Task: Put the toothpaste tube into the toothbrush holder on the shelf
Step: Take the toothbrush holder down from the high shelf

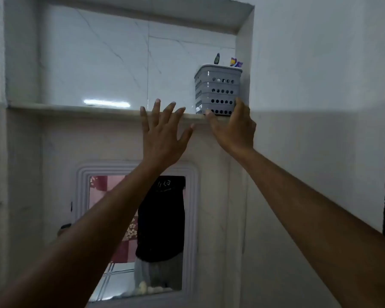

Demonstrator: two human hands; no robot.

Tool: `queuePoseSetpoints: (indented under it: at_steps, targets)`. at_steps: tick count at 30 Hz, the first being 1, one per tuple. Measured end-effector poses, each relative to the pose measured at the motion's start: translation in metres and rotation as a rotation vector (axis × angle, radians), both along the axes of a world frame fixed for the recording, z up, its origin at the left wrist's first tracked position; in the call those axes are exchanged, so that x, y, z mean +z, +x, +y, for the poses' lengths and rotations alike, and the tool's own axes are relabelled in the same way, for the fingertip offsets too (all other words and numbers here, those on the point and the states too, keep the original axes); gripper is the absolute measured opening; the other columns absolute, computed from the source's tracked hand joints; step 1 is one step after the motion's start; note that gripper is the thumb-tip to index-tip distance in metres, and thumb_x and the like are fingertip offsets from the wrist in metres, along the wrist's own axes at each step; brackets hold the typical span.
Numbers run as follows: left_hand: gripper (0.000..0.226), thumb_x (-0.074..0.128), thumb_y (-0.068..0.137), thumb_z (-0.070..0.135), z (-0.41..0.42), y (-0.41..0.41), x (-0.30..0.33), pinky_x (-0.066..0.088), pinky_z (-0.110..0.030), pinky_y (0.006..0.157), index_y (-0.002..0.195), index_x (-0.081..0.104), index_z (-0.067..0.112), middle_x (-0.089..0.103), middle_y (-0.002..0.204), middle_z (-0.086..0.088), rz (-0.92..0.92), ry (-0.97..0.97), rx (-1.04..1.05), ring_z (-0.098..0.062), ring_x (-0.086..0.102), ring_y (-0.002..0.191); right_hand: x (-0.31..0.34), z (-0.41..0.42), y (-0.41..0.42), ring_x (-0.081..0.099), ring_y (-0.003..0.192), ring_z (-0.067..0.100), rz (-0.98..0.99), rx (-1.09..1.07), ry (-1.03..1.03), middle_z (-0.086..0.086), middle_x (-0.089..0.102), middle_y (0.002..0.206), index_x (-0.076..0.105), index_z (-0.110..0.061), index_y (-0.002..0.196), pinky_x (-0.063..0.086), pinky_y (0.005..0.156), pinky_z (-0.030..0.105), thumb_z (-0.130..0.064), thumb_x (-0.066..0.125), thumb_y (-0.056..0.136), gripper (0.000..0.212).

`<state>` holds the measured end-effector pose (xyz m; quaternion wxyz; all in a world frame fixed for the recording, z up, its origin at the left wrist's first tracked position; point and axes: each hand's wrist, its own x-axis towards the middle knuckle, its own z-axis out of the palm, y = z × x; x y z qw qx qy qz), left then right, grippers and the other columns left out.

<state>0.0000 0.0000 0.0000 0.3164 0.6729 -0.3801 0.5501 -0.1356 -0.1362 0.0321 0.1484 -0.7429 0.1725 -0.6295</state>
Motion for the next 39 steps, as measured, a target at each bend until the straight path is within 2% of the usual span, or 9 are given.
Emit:
queuePoseSetpoints:
  at_steps: [6,10,16,19,23,27,30,34,39]
  targets:
    - [0.043,0.047,0.109,0.058,-0.013,0.008,0.003,0.002,-0.06,0.132,0.134,0.068,0.031,0.069,0.135,0.01,-0.066,-0.142,0.004,-0.028,0.042,0.153,0.01,-0.004,0.029,0.058,0.145,0.03,-0.104,-0.143,0.034,0.009,0.06,0.16,0.04,-0.009,0.166,0.033,0.123,0.05,-0.088,0.073,0.08,0.121]
    - [0.042,0.047,0.109,0.058,-0.014,0.006,0.005,0.004,-0.06,0.132,0.13,0.071,0.031,0.071,0.127,0.01,-0.035,-0.16,0.011,-0.027,0.048,0.147,0.012,-0.005,0.032,0.061,0.14,0.029,-0.166,-0.125,0.054,0.006,0.063,0.155,0.045,-0.01,0.162,0.032,0.12,0.048,-0.081,0.079,0.079,0.115]
    - [0.049,0.047,0.108,0.059,-0.003,-0.006,0.006,0.002,-0.059,0.133,0.14,0.066,0.027,0.067,0.142,0.005,0.047,-0.087,-0.063,-0.028,0.04,0.155,0.0,0.009,0.004,0.062,0.139,0.023,-0.298,-0.055,0.064,0.0,0.063,0.153,0.045,-0.017,0.163,0.037,0.123,0.055,-0.078,0.087,0.074,0.115]
    - [0.053,0.046,0.108,0.06,0.01,-0.022,0.001,0.009,-0.056,0.133,0.145,0.063,0.026,0.06,0.152,0.004,0.126,-0.066,-0.134,-0.025,0.037,0.157,-0.006,0.018,-0.022,0.059,0.147,0.025,-0.281,0.029,0.111,0.001,0.058,0.161,0.034,-0.016,0.17,0.039,0.126,0.058,-0.08,0.088,0.071,0.13]
    - [0.051,0.05,0.108,0.057,0.031,-0.054,-0.02,0.022,-0.054,0.13,0.146,0.061,0.025,0.06,0.151,0.0,0.169,-0.025,-0.181,-0.024,0.05,0.145,-0.022,0.036,-0.063,0.062,0.147,0.021,-0.345,0.177,0.156,-0.002,0.058,0.165,0.033,-0.016,0.17,0.058,0.113,0.047,-0.078,0.097,0.056,0.145]
    - [0.052,0.052,0.107,0.058,0.052,-0.079,-0.045,0.038,-0.052,0.12,0.146,0.06,0.023,0.063,0.148,-0.003,0.231,0.043,-0.212,-0.025,0.056,0.138,-0.059,0.051,-0.099,0.063,0.146,0.022,-0.293,0.17,0.163,-0.003,0.059,0.164,0.036,-0.019,0.167,0.062,0.109,0.048,-0.079,0.098,0.056,0.141]
    - [0.053,0.053,0.106,0.058,0.067,-0.104,-0.073,0.042,-0.053,0.118,0.146,0.059,0.024,0.062,0.149,-0.003,0.303,0.092,-0.226,-0.024,0.057,0.137,-0.097,0.06,-0.124,0.065,0.144,0.023,-0.253,0.182,0.213,-0.003,0.06,0.162,0.038,-0.02,0.165,0.061,0.108,0.048,-0.077,0.099,0.056,0.137]
    - [0.058,0.047,0.102,0.067,0.082,-0.131,-0.123,0.053,-0.054,0.106,0.139,0.062,0.026,0.067,0.14,-0.001,0.411,0.173,-0.259,-0.021,0.063,0.124,-0.152,0.075,-0.149,0.068,0.141,0.025,-0.179,0.188,0.268,-0.004,0.062,0.161,0.038,-0.023,0.164,0.064,0.102,0.049,-0.086,0.094,0.054,0.139]
    - [0.054,0.05,0.104,0.062,0.108,-0.153,-0.207,0.058,-0.04,0.095,0.137,0.064,0.02,0.069,0.136,-0.003,0.485,0.259,-0.195,-0.018,0.067,0.114,-0.236,0.096,-0.164,0.07,0.138,0.026,-0.064,0.219,0.375,-0.004,0.064,0.159,0.038,-0.024,0.162,0.064,0.099,0.049,-0.084,0.091,0.06,0.13]
